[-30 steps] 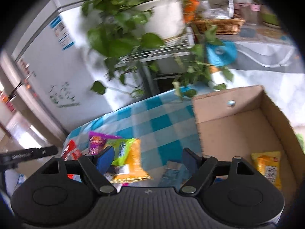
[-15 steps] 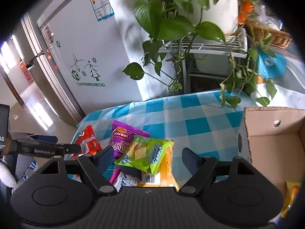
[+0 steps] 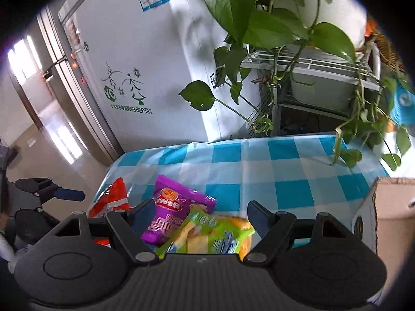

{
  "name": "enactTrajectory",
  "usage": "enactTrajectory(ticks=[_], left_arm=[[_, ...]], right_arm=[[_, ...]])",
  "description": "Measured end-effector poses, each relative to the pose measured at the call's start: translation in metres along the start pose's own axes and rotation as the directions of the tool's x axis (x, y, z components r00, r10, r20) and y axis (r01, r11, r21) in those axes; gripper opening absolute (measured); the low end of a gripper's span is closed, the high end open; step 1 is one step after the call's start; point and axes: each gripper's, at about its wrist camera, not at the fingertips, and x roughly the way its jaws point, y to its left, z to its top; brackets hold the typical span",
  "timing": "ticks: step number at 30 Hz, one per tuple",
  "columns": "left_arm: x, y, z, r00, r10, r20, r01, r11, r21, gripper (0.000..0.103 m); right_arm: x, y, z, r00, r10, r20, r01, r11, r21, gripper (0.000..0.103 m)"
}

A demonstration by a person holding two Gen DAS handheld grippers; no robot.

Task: Organize snacks
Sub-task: 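Grasp the red snack bag with the left tool while the right tool grasps the green Amerta pack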

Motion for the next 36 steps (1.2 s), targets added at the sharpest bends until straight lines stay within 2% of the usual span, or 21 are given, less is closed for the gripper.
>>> enactTrajectory(ticks=[6, 12, 14, 19, 21, 24, 32, 36], left_arm=[[0.013, -0.007, 0.004, 1.000, -0.012, -0.020, 0.013, 1.000, 0.025, 0.096], [0.017, -0.015, 0.004, 0.999, -0.020, -0.030, 0.022, 0.998, 0.065, 0.094], [0.016, -0.016, 0.004, 0.998, -0.042, -0.042, 0.044, 0.997, 0.059, 0.089], [0.011, -0.019, 0.004, 0.993, -0.102, -0.058, 0.104, 0.994, 0.037, 0.088], [0.009, -0.024, 0.004, 0.991, -0.118, -0.063, 0.121, 0.992, 0.045, 0.088], [0.008, -0.029, 0.004, 0.993, -0.102, -0.065, 0.107, 0.990, 0.088, 0.088], [0.009, -0.028, 0.001, 0.992, -0.104, -0.069, 0.112, 0.987, 0.119, 0.090], [0.013, -0.035, -0.003, 0.994, -0.078, -0.080, 0.091, 0.981, 0.172, 0.092]], right_arm=[[0.020, -0.002, 0.002, 0.999, 0.016, -0.035, -0.017, 1.000, -0.023, 0.083], [0.030, 0.002, -0.003, 0.992, 0.054, -0.115, -0.064, 0.994, -0.088, 0.083], [0.029, 0.003, -0.007, 0.988, 0.057, -0.143, -0.073, 0.991, -0.111, 0.083], [0.019, 0.009, -0.015, 0.975, 0.089, -0.204, -0.125, 0.977, -0.174, 0.083], [0.015, 0.011, -0.018, 0.975, 0.077, -0.207, -0.121, 0.971, -0.209, 0.083], [0.014, 0.014, -0.020, 0.978, 0.047, -0.205, -0.097, 0.966, -0.239, 0.083], [0.024, 0.026, -0.023, 0.982, -0.019, -0.187, -0.044, 0.945, -0.323, 0.083], [0.029, 0.032, -0.027, 0.981, -0.045, -0.186, -0.026, 0.932, -0.361, 0.082]])
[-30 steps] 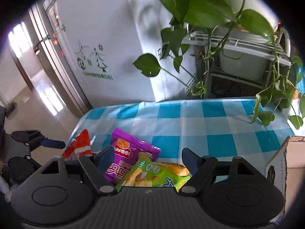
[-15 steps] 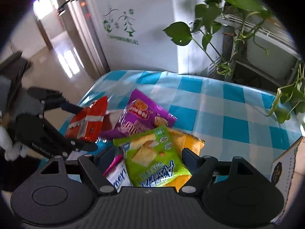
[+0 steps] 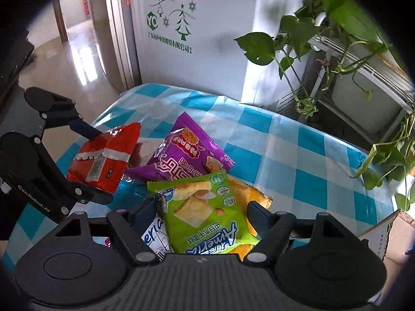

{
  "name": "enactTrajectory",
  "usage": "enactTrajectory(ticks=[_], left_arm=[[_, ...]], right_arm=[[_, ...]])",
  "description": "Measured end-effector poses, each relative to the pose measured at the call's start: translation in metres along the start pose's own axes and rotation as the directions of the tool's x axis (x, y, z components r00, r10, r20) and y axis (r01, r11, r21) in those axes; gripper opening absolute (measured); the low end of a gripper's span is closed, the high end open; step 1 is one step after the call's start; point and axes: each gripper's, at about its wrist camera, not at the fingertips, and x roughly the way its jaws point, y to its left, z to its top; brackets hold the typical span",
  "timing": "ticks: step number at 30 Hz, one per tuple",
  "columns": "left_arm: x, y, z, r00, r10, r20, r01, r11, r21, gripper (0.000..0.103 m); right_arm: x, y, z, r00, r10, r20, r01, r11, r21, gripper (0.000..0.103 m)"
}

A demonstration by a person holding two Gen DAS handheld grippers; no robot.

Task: Organize snacks
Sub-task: 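Grasp the red snack bag with the left tool while the right tool grasps the green Amerta pack, then lift the red bag with the left tool while the right tool lifts the green Amerta pack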

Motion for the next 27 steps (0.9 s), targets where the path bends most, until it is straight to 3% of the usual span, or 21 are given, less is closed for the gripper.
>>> enactTrajectory(ticks=[5, 10, 16, 27], left_arm=[[0.004, -0.007, -0.002, 0.999, 0.036, -0.010, -0.036, 0.999, 0.040, 0.090], [0.004, -0.006, -0.002, 0.998, 0.067, -0.014, -0.066, 0.997, 0.030, 0.078], [-0.005, -0.001, -0.003, 1.000, 0.026, 0.004, -0.026, 0.999, -0.039, 0.072], [-0.020, -0.006, -0.002, 0.999, 0.022, 0.046, -0.016, 0.992, -0.125, 0.069]], right_arm=[[0.002, 0.001, -0.001, 1.000, -0.025, -0.002, 0.025, 1.000, -0.002, 0.071], [0.000, 0.004, 0.000, 0.999, -0.039, 0.013, 0.039, 0.999, -0.018, 0.060], [-0.006, 0.001, -0.001, 0.999, -0.035, 0.025, 0.035, 0.999, 0.016, 0.058], [-0.018, 0.004, -0.004, 0.998, -0.028, 0.049, 0.025, 0.997, 0.066, 0.058]])
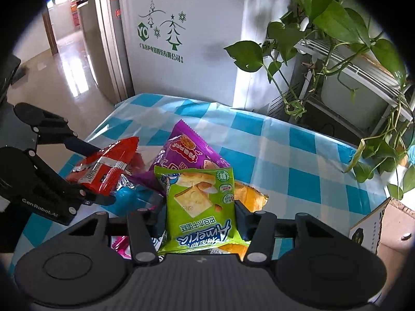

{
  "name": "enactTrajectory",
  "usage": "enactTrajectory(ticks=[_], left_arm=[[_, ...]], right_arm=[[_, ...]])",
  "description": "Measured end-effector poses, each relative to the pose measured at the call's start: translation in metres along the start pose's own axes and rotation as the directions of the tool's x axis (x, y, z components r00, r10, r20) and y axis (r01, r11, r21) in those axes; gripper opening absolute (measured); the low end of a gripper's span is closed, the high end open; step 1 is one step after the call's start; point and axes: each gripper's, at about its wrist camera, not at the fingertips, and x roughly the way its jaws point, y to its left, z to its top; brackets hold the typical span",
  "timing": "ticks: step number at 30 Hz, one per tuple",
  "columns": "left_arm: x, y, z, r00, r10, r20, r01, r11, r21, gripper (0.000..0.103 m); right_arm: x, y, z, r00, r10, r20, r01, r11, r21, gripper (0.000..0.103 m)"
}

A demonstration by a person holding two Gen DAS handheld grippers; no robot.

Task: Organize snacks
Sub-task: 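Lift the red bag with the left tool while the right tool lifts the green Amerta pack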

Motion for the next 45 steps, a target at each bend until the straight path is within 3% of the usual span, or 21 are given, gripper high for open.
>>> enactTrajectory(ticks=[17, 29, 34, 45], left_arm=[[-0.015, 0.003, -0.006, 0.997, -0.014, 0.071, 0.027, 0.982, -0.189, 0.064], [-0.017, -0.015, -0.020, 0.996, 0.000, 0.084, 0.017, 0.977, -0.214, 0.064], [-0.019, -0.026, -0.024, 0.996, -0.028, 0.085, 0.043, 0.983, -0.179, 0.076], [-0.008, -0.027, -0.024, 0.997, 0.028, 0.066, -0.015, 0.984, -0.180, 0.084]], right_arm=[[-0.016, -0.011, -0.007, 0.998, -0.056, -0.015, 0.058, 0.977, 0.205, 0.058], [-0.038, -0.011, -0.023, 0.996, -0.084, -0.025, 0.088, 0.942, 0.324, 0.058], [-0.045, -0.009, -0.029, 0.996, -0.086, -0.025, 0.090, 0.931, 0.354, 0.058], [-0.059, -0.013, -0.042, 0.997, -0.075, -0.002, 0.068, 0.891, 0.449, 0.058]])
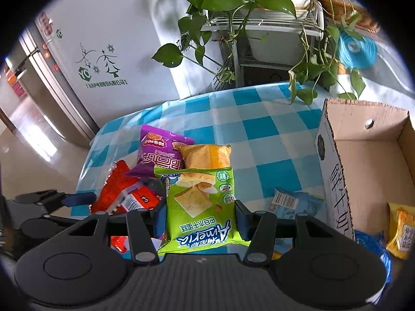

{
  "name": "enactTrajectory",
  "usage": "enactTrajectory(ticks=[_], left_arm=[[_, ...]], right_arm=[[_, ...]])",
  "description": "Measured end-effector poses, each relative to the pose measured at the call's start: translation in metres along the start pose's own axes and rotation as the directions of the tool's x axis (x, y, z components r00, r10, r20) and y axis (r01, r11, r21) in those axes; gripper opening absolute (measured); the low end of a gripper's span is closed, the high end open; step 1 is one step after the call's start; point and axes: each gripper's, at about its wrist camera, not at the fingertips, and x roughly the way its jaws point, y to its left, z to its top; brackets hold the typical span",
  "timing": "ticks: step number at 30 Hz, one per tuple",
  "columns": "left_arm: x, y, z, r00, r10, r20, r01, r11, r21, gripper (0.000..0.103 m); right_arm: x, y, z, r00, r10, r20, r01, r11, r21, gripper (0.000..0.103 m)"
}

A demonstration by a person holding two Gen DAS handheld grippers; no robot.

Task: Organize snacks
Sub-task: 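Lift the red bag with the left tool while the right tool lifts the green Amerta pack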

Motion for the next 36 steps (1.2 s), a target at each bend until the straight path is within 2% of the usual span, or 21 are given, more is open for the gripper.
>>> enactTrajectory(ticks=[11, 12, 17, 28, 33, 35, 36], left_arm=[[0.020, -0.012, -0.002, 0.998, 0.044, -0.046, -0.044, 0.999, 0.002, 0.092], [0.023, -0.012, -0.003, 0.998, 0.046, -0.051, -0.046, 0.999, 0.001, 0.096], [0.028, -0.009, -0.005, 0.997, 0.050, -0.058, -0.053, 0.997, -0.053, 0.103], [0.027, -0.008, -0.011, 0.998, 0.055, -0.033, -0.057, 0.994, -0.090, 0.103], [0.026, -0.014, -0.014, 0.997, 0.068, -0.043, -0.070, 0.996, -0.048, 0.102], [0.025, -0.018, -0.016, 0.996, 0.082, -0.038, -0.084, 0.996, -0.041, 0.100], [0.023, -0.019, -0.016, 0.996, 0.087, -0.031, -0.088, 0.995, -0.043, 0.095]], right_arm=[[0.006, -0.003, -0.002, 1.000, -0.015, -0.023, 0.015, 0.999, 0.034, 0.058], [0.006, -0.003, -0.002, 1.000, -0.010, -0.024, 0.011, 0.999, 0.040, 0.058], [0.006, -0.005, -0.001, 1.000, -0.015, -0.019, 0.016, 0.999, 0.051, 0.058], [0.006, -0.010, -0.001, 1.000, -0.003, -0.026, 0.005, 0.997, 0.077, 0.058], [0.008, -0.011, -0.002, 0.999, -0.005, -0.037, 0.007, 0.997, 0.075, 0.058], [0.010, -0.012, -0.003, 0.999, -0.006, -0.044, 0.010, 0.997, 0.078, 0.058], [0.010, -0.012, -0.003, 0.999, -0.005, -0.045, 0.009, 0.997, 0.076, 0.058]])
